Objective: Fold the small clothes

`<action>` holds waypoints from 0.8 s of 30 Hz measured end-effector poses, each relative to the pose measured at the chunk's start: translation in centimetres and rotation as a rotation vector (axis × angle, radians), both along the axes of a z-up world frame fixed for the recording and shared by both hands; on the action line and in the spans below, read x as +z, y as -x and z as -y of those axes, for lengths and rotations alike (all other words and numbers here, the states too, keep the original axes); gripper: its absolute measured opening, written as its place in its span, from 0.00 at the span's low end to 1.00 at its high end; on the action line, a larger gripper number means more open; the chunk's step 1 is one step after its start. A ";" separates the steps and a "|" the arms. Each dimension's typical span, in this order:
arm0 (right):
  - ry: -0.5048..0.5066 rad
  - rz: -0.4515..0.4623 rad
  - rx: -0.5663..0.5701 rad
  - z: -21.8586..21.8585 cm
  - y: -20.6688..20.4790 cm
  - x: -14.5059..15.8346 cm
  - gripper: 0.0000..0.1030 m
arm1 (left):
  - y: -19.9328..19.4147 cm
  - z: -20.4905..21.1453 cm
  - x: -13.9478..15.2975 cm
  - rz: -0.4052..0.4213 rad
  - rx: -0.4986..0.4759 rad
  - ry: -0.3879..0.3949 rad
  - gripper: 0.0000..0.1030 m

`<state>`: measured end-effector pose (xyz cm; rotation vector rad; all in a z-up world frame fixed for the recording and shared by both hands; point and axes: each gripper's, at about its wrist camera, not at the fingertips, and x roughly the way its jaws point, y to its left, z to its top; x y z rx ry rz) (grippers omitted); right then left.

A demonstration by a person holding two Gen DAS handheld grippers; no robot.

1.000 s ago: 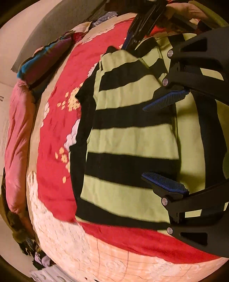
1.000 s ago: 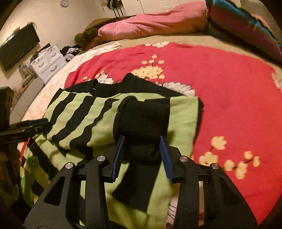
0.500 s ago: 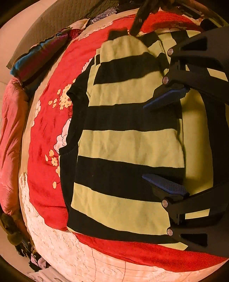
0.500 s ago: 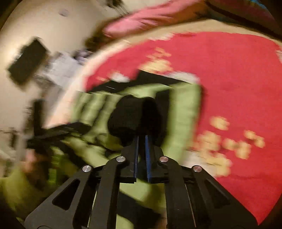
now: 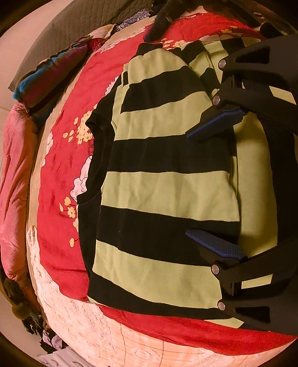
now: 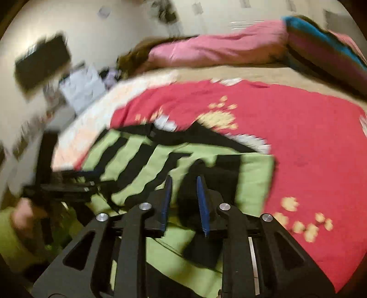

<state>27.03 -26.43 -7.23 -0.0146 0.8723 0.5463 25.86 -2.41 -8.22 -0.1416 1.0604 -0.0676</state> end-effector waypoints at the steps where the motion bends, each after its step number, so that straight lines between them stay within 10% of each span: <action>1: 0.056 -0.032 -0.042 -0.6 -0.6 -1.2 0.24 | 0.0 0.0 0.0 0.001 0.000 -0.001 0.77; 11: -0.024 -0.105 -0.167 1.0 -1.7 -3.6 0.30 | 0.0 0.5 -0.2 0.010 -0.010 -0.029 0.81; 24: -0.050 0.039 -0.227 3.5 0.0 0.9 0.83 | 2.3 -2.3 4.1 0.099 0.062 -0.013 0.93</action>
